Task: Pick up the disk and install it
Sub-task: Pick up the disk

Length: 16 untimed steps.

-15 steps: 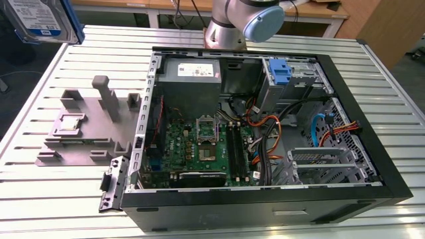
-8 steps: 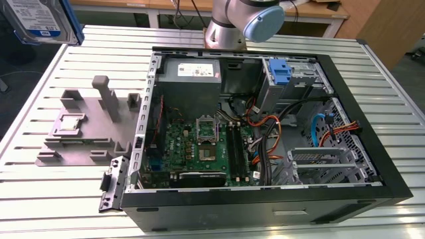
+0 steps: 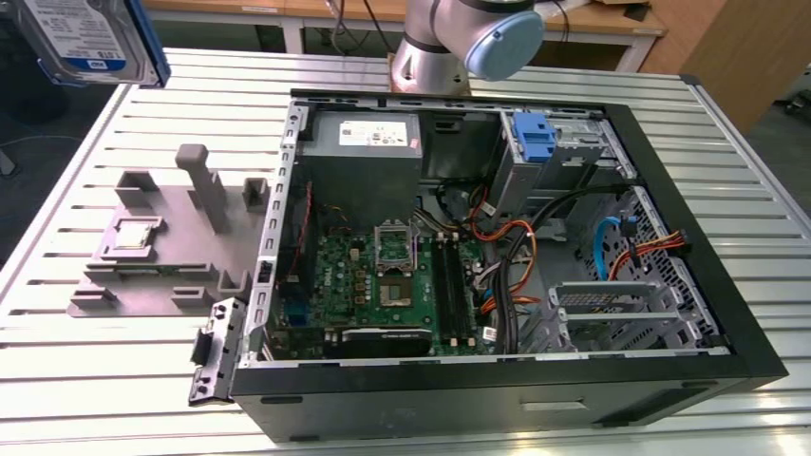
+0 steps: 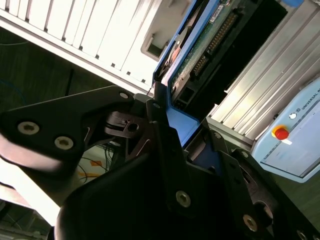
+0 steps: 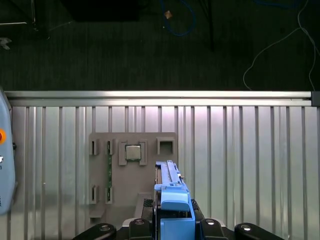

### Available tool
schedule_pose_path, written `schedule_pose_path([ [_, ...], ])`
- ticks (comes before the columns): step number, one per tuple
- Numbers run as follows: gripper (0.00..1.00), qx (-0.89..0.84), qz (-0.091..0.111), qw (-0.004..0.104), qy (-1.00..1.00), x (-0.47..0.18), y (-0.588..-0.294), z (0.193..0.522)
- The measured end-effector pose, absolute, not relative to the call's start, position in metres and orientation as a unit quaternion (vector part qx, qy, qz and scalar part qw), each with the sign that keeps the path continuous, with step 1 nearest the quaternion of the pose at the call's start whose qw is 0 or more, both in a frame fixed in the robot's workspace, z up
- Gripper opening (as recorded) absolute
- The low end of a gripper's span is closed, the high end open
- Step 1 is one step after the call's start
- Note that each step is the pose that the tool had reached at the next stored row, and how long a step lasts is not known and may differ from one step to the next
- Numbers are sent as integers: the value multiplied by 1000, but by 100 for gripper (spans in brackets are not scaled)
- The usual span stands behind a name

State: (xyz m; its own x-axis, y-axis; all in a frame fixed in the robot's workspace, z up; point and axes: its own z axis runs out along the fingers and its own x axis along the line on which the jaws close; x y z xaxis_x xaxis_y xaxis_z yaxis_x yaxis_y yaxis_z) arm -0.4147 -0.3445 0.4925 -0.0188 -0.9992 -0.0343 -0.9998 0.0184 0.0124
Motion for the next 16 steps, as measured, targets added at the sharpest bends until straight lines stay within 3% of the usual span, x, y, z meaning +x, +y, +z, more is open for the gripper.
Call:
schedule_pose_path([
  [16,37,-700,16,8,714,-400,-347,493],
])
